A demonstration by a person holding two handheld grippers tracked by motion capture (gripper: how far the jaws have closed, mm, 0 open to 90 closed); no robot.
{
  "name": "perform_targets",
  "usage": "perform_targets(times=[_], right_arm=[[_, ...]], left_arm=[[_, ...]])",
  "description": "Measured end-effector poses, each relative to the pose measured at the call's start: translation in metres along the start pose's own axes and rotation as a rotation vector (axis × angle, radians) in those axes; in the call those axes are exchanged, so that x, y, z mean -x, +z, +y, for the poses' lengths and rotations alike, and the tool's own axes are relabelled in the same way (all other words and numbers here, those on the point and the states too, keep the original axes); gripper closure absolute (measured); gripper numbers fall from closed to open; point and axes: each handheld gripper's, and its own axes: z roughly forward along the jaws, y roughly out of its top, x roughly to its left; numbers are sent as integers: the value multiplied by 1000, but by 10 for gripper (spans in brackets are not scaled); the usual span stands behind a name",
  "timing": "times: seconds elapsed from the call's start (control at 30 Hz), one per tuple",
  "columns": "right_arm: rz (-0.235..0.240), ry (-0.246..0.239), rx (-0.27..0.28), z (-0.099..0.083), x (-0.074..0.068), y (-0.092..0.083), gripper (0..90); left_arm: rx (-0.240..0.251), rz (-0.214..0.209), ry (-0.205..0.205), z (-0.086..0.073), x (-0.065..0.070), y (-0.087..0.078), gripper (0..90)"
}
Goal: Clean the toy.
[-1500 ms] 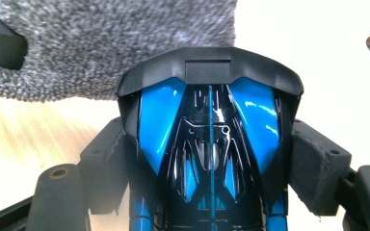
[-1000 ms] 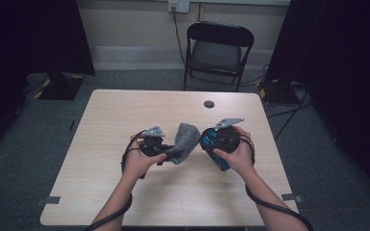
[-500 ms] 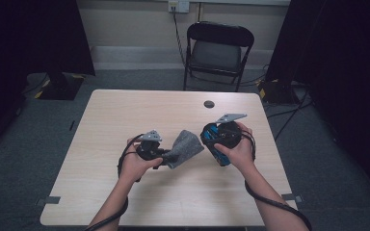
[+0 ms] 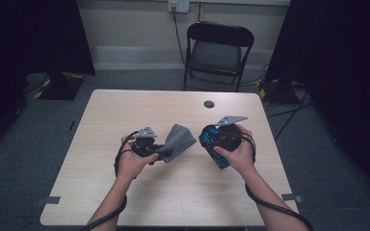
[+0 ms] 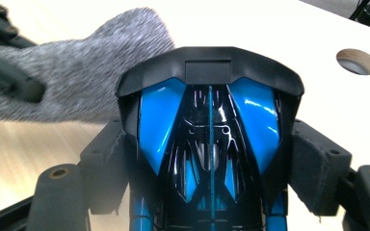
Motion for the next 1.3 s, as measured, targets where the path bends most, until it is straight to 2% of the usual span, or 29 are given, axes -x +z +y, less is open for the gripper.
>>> perform_targets(times=[0.2,0.4,0.57,0.67,0.93,1.3], right_arm=[[20,-8,7,-4,-9,-1,253],[40,-21,11,-5,-17,0,253],[44,-23,25,-1,-21,2,253],[31,-27,25,0,-22,4,253],[2,-39,25,4,-26,6,253],[-26,-50,25,17,-29,14,253]], left_arm=[[14,37,5,11,0,4,692],[21,65,17,29,8,11,692],[6,44,38,35,17,19,692],[3,14,45,35,21,23,692],[1,-37,29,31,26,27,693],[-20,-61,26,26,30,31,693]])
